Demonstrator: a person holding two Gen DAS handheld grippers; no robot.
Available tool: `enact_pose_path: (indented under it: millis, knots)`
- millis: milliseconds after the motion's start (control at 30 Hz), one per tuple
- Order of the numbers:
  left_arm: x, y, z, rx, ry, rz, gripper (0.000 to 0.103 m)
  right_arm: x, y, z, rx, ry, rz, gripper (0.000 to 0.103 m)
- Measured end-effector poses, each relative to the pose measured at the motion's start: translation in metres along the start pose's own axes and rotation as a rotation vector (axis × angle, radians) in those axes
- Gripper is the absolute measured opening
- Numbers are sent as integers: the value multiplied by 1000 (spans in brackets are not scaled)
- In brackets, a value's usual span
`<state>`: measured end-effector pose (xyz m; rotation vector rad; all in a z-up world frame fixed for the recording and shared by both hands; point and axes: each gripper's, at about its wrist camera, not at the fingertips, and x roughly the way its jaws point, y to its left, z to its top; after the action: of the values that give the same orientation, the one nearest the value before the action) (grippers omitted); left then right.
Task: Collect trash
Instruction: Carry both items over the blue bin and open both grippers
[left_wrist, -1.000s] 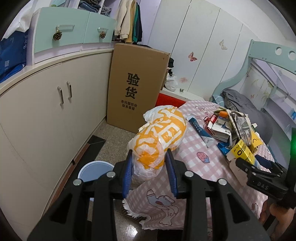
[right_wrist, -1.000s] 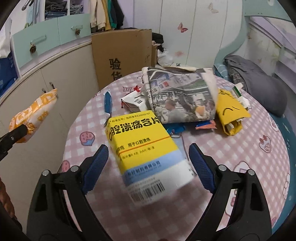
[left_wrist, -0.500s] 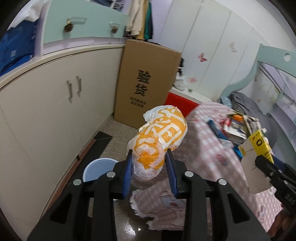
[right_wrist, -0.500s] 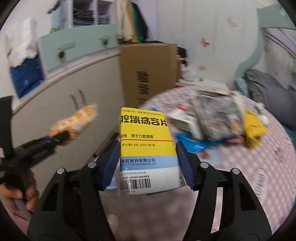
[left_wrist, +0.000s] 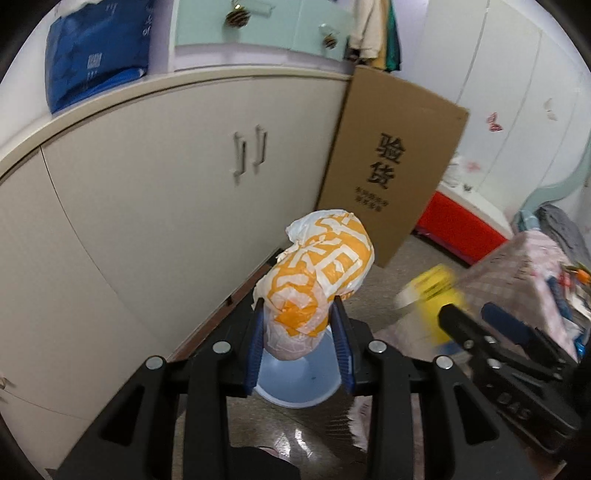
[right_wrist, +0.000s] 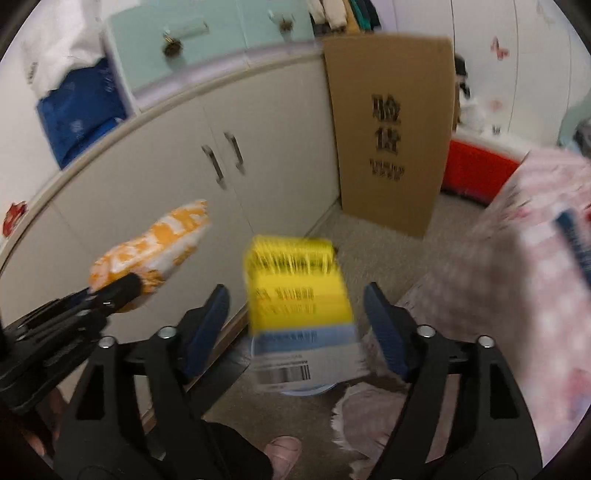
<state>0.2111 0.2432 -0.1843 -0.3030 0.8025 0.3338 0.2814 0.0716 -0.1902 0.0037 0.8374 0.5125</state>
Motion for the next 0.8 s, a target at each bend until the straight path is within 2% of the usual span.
enact_pose_path:
  millis: [100, 333, 667, 767, 800]
  knots:
    - [17, 5, 2, 1, 34, 15, 33, 16, -2, -3, 15, 24, -18, 77]
    - [47, -1, -6, 17, 110, 8, 33, 21, -7, -10, 15, 19, -72, 80]
    - [64, -24, 3, 53, 124, 2, 34, 3, -7, -7, -25, -97, -146, 81]
    - [62, -27, 9, 41, 110, -23, 42, -4, -3, -5, -51, -137, -178, 83]
    - [64, -28, 11, 34, 110, -12, 58, -6, -5, -5, -41, -144, -184, 83]
